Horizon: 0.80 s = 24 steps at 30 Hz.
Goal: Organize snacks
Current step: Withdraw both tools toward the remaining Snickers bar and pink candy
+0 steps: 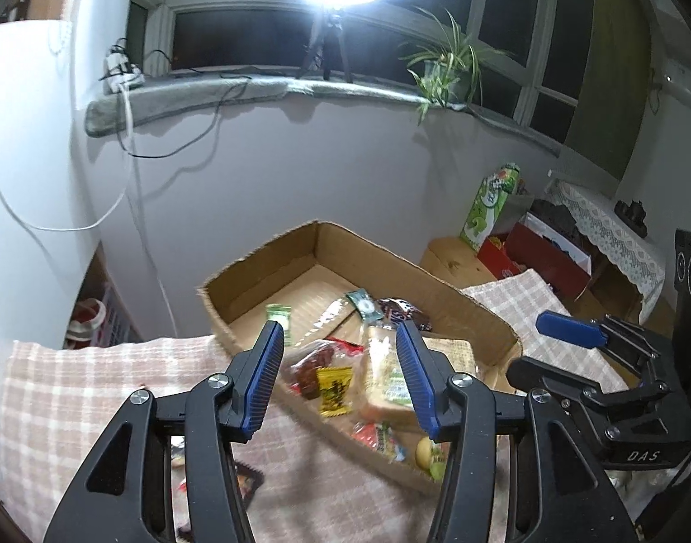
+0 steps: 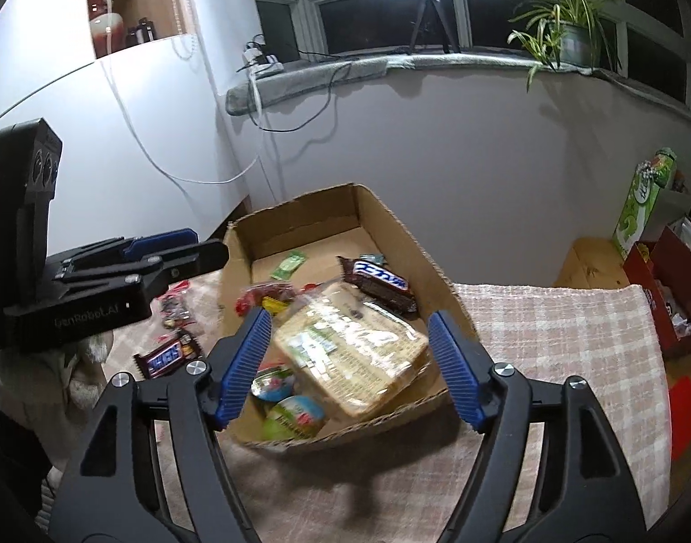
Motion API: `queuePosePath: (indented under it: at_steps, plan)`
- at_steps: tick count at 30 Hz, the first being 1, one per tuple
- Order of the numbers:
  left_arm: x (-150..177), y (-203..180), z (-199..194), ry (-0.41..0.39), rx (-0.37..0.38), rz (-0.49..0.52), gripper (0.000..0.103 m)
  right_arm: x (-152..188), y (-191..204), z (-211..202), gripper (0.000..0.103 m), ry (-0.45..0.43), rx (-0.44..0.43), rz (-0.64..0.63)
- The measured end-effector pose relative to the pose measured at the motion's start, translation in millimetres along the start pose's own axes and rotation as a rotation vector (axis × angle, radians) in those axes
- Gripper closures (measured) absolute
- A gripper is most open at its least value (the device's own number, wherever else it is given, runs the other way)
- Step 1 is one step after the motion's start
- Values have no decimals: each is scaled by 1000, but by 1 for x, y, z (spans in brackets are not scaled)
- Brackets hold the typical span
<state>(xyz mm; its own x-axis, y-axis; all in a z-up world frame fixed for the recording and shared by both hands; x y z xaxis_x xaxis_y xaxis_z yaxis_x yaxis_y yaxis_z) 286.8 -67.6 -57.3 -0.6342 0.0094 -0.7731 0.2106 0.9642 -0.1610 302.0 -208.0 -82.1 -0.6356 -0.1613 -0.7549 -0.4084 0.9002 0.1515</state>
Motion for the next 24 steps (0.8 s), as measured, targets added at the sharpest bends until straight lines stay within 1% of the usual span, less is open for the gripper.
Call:
queuePosePath:
  at_steps: [3,5,11,14,16,19,24]
  plan:
    - [2,10,-15,-12,-11,-13,52,4,15,-9,25,-6,-25,-18]
    - [4,19,-26,-20,-23,-23,52,7,26,-13,20,-9,-42,-31]
    - [23,53,-51,-16,-54,-80,52,24,64,-18,19,7,-109,-89]
    - [38,68,-56,-1,-68,-103,52,38,86,-14,12,38,-144,-127]
    - [47,76,-58,12,-79,-114,52,50,102,-9,12,59,-167,-161]
    - [59,87,-59,29,-89,-138,52,72,128,2,12,114,-187,-222]
    - [78,95,-54,62,-72,-153,52,105,159,23,12,194,-220,-290]
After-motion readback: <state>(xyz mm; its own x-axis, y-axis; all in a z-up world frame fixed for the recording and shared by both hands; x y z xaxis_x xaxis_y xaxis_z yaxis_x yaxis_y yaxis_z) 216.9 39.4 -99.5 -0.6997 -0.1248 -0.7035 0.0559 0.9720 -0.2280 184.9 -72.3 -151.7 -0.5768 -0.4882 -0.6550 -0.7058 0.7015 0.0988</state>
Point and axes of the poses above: each gripper's, at about its wrist camera, not at the fingertips, and z roughly the way its jaws point, y to its left, x to its underside, the point moved 7 cm from there along z, roughly the way its jaws point
